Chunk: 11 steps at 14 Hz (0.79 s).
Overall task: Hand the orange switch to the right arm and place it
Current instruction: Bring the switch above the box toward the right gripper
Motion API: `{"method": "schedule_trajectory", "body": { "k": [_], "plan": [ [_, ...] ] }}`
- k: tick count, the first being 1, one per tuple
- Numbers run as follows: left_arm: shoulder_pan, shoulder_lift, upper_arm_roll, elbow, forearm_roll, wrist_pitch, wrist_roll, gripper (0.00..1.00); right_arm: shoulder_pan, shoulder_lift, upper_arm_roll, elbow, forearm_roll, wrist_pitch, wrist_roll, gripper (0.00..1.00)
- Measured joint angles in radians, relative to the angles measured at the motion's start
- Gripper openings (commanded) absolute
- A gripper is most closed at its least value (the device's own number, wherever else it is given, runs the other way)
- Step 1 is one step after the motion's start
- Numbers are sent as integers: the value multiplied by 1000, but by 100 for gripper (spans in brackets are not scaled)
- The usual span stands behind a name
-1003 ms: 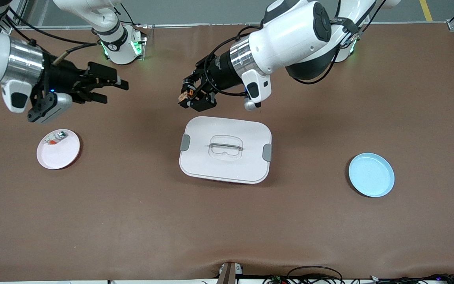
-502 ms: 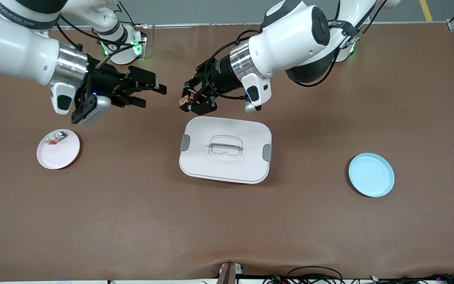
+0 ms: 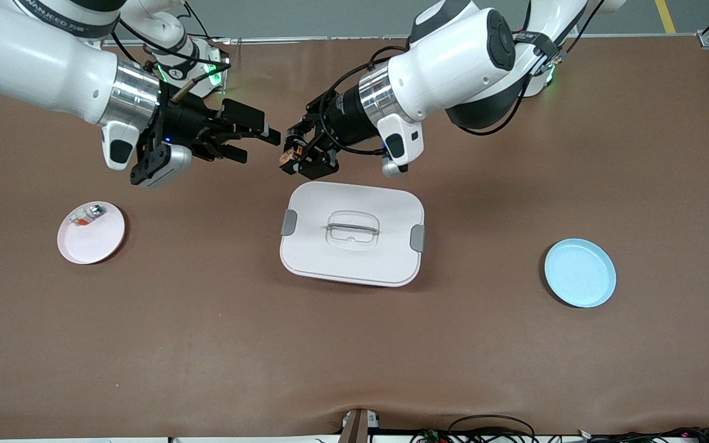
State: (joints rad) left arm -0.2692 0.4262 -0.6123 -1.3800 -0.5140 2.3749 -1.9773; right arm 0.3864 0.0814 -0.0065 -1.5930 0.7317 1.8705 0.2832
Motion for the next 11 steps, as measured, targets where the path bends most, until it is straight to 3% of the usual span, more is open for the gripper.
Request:
{"method": "schedule_trajectory", "body": {
  "k": [5,11],
  "plan": [
    [0,0,0,1,0,1,0,14,83,-11,1,-28,-48,69,115,100],
    [0,0,0,3,0,1,0,14,88,-11,-4,-29,-68,80,120,100]
  ]
}}
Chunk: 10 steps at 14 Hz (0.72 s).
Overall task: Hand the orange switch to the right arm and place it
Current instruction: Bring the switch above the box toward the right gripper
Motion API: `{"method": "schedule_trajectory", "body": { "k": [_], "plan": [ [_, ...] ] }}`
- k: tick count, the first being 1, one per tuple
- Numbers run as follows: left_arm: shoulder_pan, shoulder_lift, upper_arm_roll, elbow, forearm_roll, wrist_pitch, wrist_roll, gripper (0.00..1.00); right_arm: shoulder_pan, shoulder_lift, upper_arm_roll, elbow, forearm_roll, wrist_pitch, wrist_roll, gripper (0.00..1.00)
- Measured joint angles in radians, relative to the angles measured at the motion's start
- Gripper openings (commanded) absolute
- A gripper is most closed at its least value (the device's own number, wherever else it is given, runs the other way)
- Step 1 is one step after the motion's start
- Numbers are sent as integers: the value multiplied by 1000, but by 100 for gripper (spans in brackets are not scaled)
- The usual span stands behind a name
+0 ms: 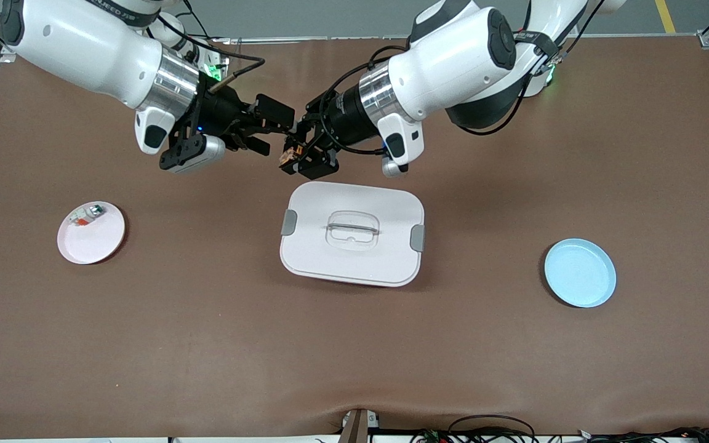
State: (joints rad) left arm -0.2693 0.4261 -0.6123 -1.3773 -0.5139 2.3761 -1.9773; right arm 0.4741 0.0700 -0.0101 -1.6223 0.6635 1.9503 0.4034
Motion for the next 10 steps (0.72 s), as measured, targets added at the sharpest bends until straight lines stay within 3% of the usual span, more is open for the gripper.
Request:
{"method": "schedule_trajectory", "body": {
  "k": [10],
  "plan": [
    [0,0,0,0,0,0,0,14,10,0,1,0,-72,55,35,100]
  ]
}}
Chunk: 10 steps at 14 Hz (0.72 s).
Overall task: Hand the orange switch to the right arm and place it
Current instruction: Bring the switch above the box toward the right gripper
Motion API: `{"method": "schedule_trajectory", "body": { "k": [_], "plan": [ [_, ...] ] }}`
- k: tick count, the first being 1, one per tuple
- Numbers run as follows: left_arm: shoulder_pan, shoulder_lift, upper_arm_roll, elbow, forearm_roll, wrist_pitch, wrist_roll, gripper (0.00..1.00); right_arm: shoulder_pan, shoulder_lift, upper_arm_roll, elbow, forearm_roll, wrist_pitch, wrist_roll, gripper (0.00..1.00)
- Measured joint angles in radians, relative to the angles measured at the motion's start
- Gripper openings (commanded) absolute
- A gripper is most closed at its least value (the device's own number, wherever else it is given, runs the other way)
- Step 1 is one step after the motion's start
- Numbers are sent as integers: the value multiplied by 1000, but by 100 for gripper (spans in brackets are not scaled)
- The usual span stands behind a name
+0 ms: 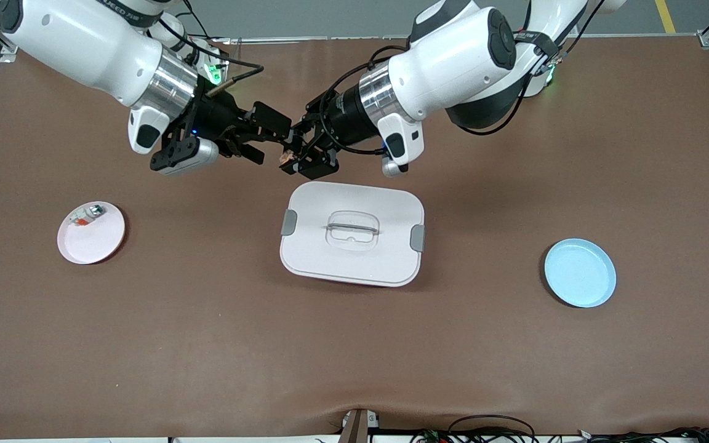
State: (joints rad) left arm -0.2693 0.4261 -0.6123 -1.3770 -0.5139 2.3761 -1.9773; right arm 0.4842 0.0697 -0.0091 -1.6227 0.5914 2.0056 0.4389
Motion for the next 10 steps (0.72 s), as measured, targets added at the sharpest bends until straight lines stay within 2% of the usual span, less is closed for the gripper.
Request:
{"method": "schedule_trajectory", "body": {
  "k": [3,4,5,6,7,8,9,10],
  "plan": [
    [0,0,0,0,0,0,0,14,22,0,0,0,-9,19,0,94],
    [0,0,0,0,0,0,0,14,27,0,0,0,-10,26,0,85],
    [0,0,0,0,0,0,0,14,31,0,0,0,-11,32,0,74],
    [0,0,0,0,0,0,0,14,33,0,0,0,-13,36,0,59],
    [0,0,0,0,0,0,0,14,35,0,0,0,-24,39,0,37],
    [0,0,0,1,0,0,0,14,39,0,0,0,-40,44,0,8],
    [0,0,0,0,0,0,0,14,44,0,1,0,-47,53,0,0],
    [-1,1,1,-1,1,0,0,14,47,0,2,0,-52,58,2,0]
  ]
}}
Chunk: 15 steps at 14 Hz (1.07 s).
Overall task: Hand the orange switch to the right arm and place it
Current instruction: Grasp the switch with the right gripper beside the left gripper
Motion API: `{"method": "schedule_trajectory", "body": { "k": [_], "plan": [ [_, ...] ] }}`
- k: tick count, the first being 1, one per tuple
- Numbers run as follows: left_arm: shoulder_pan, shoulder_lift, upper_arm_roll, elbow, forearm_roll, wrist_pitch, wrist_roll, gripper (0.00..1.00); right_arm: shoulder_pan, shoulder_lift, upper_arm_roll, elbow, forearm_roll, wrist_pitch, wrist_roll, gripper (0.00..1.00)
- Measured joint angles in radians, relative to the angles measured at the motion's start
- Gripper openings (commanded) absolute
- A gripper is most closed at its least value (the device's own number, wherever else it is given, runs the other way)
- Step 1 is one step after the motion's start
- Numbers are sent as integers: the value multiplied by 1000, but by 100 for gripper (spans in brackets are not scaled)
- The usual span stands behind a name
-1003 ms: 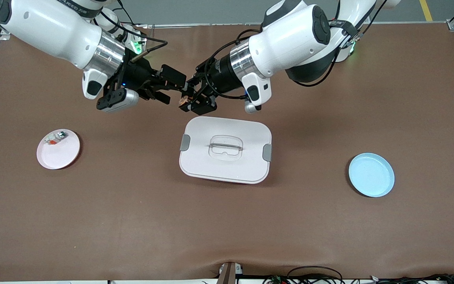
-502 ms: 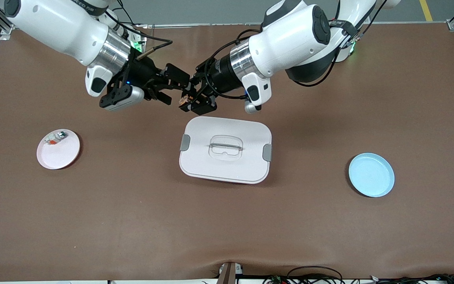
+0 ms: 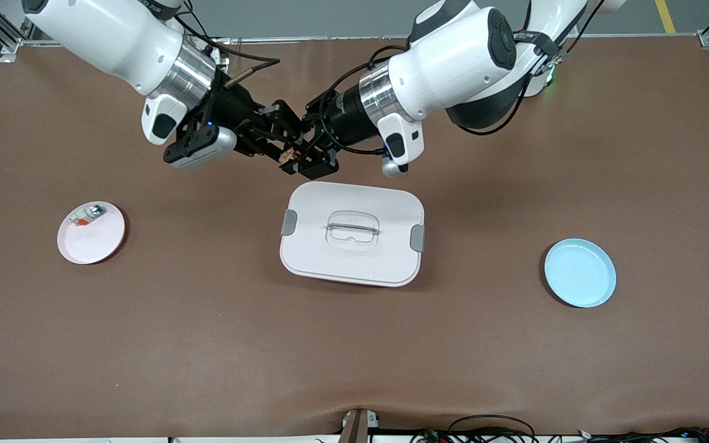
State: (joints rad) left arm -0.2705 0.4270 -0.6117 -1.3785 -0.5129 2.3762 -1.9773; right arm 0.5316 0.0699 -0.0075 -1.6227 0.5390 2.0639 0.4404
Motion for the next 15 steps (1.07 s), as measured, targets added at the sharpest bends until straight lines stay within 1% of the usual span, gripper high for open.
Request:
{"method": "schedule_trajectory", "body": {
  "k": [6,7,9,13,15],
  "plan": [
    [0,0,0,-1,1,3,0,14,1,1,0,0,-2,2,10,0],
    [0,0,0,-1,1,3,0,29,1,1,0,0,-2,2,10,0],
    [0,0,0,-1,1,3,0,100,1,1,0,0,-2,2,10,0],
    [3,0,1,5,1,4,-11,100,1,5,0,-8,-13,-4,3,0],
    [6,0,1,8,1,4,-14,100,1,9,0,-14,-14,-8,-36,0]
  ]
}}
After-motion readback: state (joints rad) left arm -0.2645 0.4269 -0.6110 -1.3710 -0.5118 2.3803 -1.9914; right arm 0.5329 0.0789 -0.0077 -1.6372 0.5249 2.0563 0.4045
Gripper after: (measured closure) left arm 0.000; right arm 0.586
